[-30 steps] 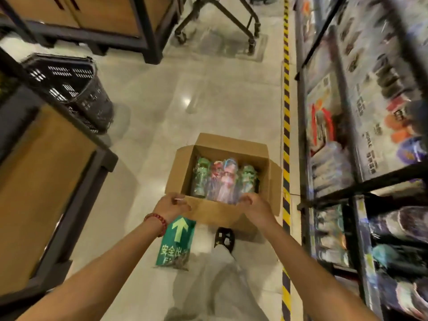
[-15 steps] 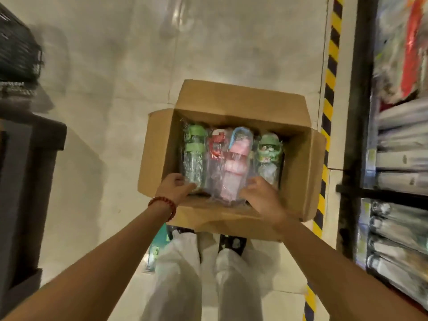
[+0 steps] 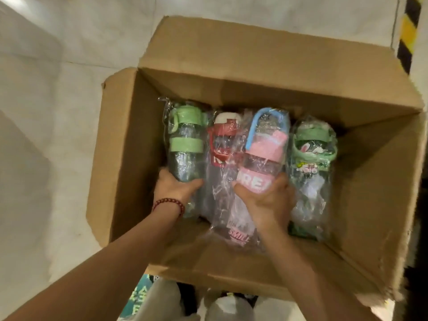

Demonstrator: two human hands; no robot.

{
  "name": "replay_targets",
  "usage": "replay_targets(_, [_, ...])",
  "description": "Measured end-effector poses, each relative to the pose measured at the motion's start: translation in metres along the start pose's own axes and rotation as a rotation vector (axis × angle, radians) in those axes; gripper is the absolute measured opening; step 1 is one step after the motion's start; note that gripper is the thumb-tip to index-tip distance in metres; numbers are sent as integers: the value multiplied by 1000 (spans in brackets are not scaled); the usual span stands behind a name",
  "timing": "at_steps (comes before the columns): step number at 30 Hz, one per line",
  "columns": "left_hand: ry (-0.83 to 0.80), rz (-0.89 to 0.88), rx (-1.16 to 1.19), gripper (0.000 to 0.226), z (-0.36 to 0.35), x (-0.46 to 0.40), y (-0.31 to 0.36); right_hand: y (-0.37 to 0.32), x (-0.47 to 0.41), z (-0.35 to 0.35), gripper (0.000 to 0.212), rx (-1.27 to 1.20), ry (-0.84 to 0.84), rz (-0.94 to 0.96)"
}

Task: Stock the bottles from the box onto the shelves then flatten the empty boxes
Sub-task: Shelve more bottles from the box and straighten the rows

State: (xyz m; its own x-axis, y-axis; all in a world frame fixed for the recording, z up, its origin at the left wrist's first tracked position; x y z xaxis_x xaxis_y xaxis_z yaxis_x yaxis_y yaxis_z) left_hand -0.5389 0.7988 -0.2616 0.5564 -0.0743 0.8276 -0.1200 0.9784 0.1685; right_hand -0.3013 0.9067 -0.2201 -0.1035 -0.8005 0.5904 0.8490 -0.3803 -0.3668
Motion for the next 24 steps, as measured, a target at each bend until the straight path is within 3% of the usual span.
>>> replay_targets(4, [20,96,-50,106,-2,-12,-3,-3,5,-2,98,-33,102,-23])
replay_targets(7, [-24,79,-30,105,-1,-5,6,-2,2,-5,76,-207,77,-52])
replay_targets(9, [-73,92,11,95,1,8,10,-5,2,-1,64,-338,42,-60])
replay_targets(13, [-240,109,255,38,13,53,17,-17,16,27,56,-454,-20,-50])
replay_targets(15, [-284,84,314,27,29,87,17,-25,32,48,54,-504,-27,-44])
replay_targets(24, [-314,-262,302,103,136,232,68,-82,127,176,70,-807,56,65])
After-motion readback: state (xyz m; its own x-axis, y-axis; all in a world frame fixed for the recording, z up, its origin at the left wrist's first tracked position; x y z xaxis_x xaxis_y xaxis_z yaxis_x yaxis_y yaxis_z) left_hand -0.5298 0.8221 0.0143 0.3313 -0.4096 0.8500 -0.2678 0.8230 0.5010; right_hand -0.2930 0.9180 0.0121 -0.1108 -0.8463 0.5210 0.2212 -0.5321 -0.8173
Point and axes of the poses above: each hand's wrist, its own x-axis away from the middle knuckle, its own z-axis out of the back of the hand, y = z × x, the point moved 10 cm from there along -x, towards the middle knuckle, and after that the axes turned 7 degrees about z, right-handed, at the moved point
